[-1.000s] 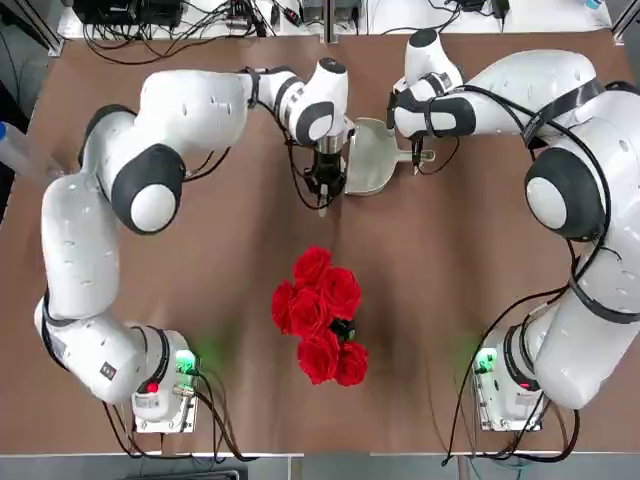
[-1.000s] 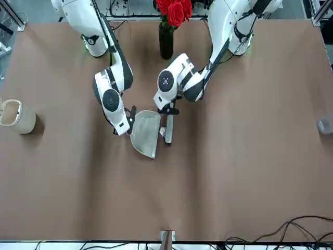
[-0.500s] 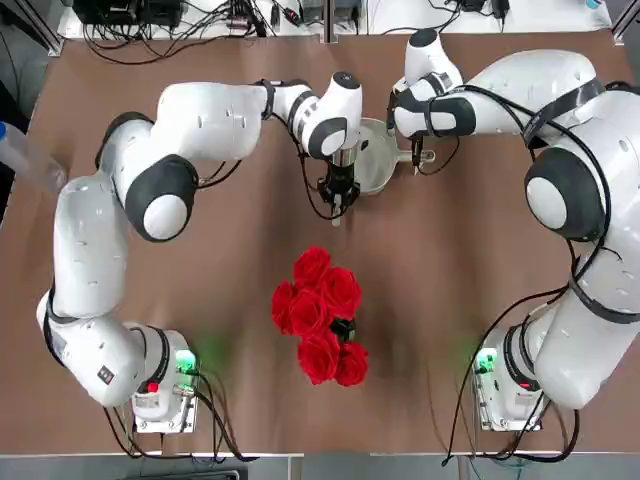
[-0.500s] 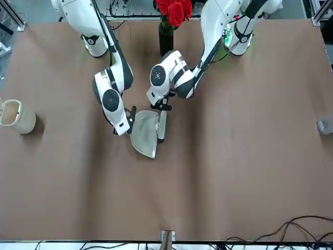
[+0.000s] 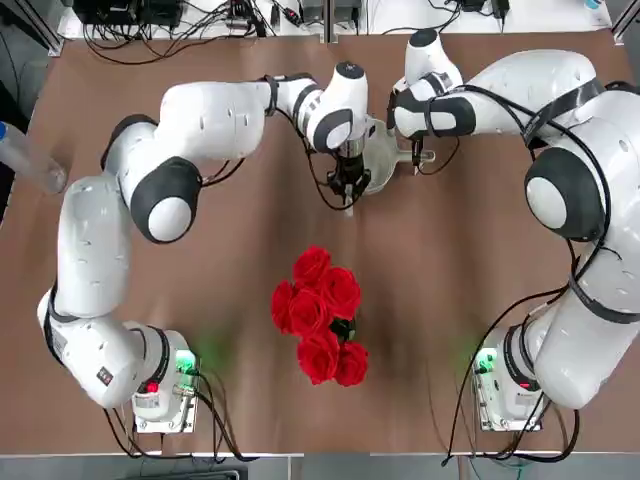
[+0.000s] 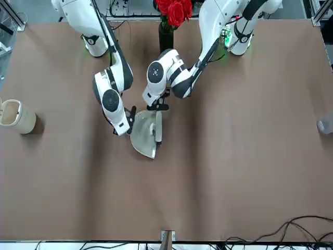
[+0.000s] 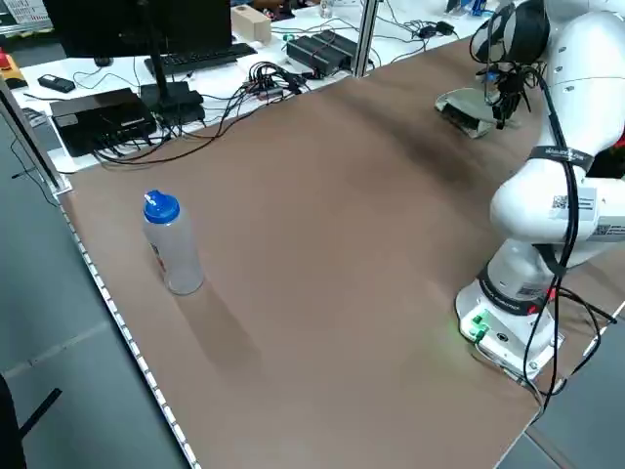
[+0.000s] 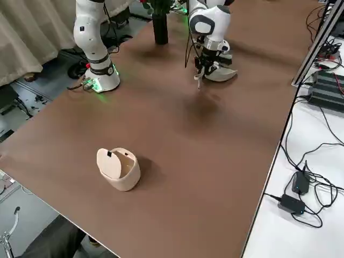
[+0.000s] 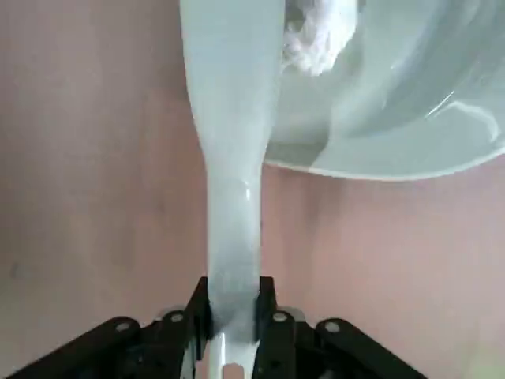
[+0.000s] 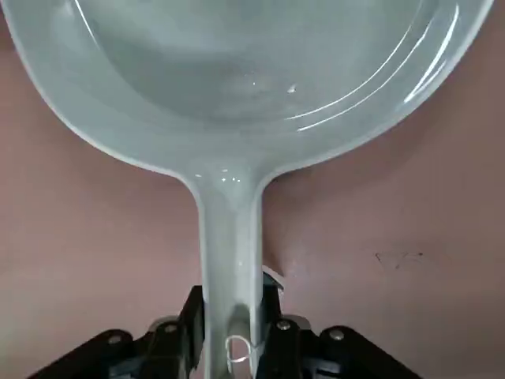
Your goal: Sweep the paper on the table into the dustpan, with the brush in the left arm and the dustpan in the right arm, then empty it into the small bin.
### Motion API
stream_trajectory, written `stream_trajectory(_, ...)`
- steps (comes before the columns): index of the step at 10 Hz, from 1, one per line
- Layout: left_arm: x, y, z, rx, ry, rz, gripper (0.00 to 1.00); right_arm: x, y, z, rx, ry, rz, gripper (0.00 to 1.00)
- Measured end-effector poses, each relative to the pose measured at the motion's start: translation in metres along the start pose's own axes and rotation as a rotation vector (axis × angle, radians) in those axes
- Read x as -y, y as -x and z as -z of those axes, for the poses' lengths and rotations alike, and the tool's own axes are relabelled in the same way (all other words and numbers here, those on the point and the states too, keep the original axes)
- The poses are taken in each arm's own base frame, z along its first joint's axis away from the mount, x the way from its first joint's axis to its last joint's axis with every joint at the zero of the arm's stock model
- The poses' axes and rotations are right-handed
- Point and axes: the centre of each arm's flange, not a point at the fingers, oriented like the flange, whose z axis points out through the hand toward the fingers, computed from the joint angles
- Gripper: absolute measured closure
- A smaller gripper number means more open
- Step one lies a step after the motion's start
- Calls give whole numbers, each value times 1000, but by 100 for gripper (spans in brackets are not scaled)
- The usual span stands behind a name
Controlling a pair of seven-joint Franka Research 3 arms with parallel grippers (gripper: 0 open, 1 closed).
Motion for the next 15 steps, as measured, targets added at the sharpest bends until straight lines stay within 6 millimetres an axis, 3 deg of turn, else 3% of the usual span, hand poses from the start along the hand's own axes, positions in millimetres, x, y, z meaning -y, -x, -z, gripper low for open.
stream_trajectory(2,16,-24,38,-36,39,9,73,-3,4,-1,-2,-4,-12,67)
stream_trajectory(5,48,-32,84,-14,-20,22,73,-12,16,-4,-17,-32,-54,67)
stream_trajectory(7,92,-55,105,6,-80,78,73,-19,29,-7,-42,-82,-111,67)
stream_trajectory(10,200,-100,137,-59,-164,190,73,-31,49,-8,-56,-115,-165,67)
stream_trajectory(13,324,-120,180,-78,-195,156,73,-35,62,8,-67,-146,-192,67)
stream_trajectory(15,413,-131,179,-45,-194,97,73,-38,77,23,-73,-151,-213,67)
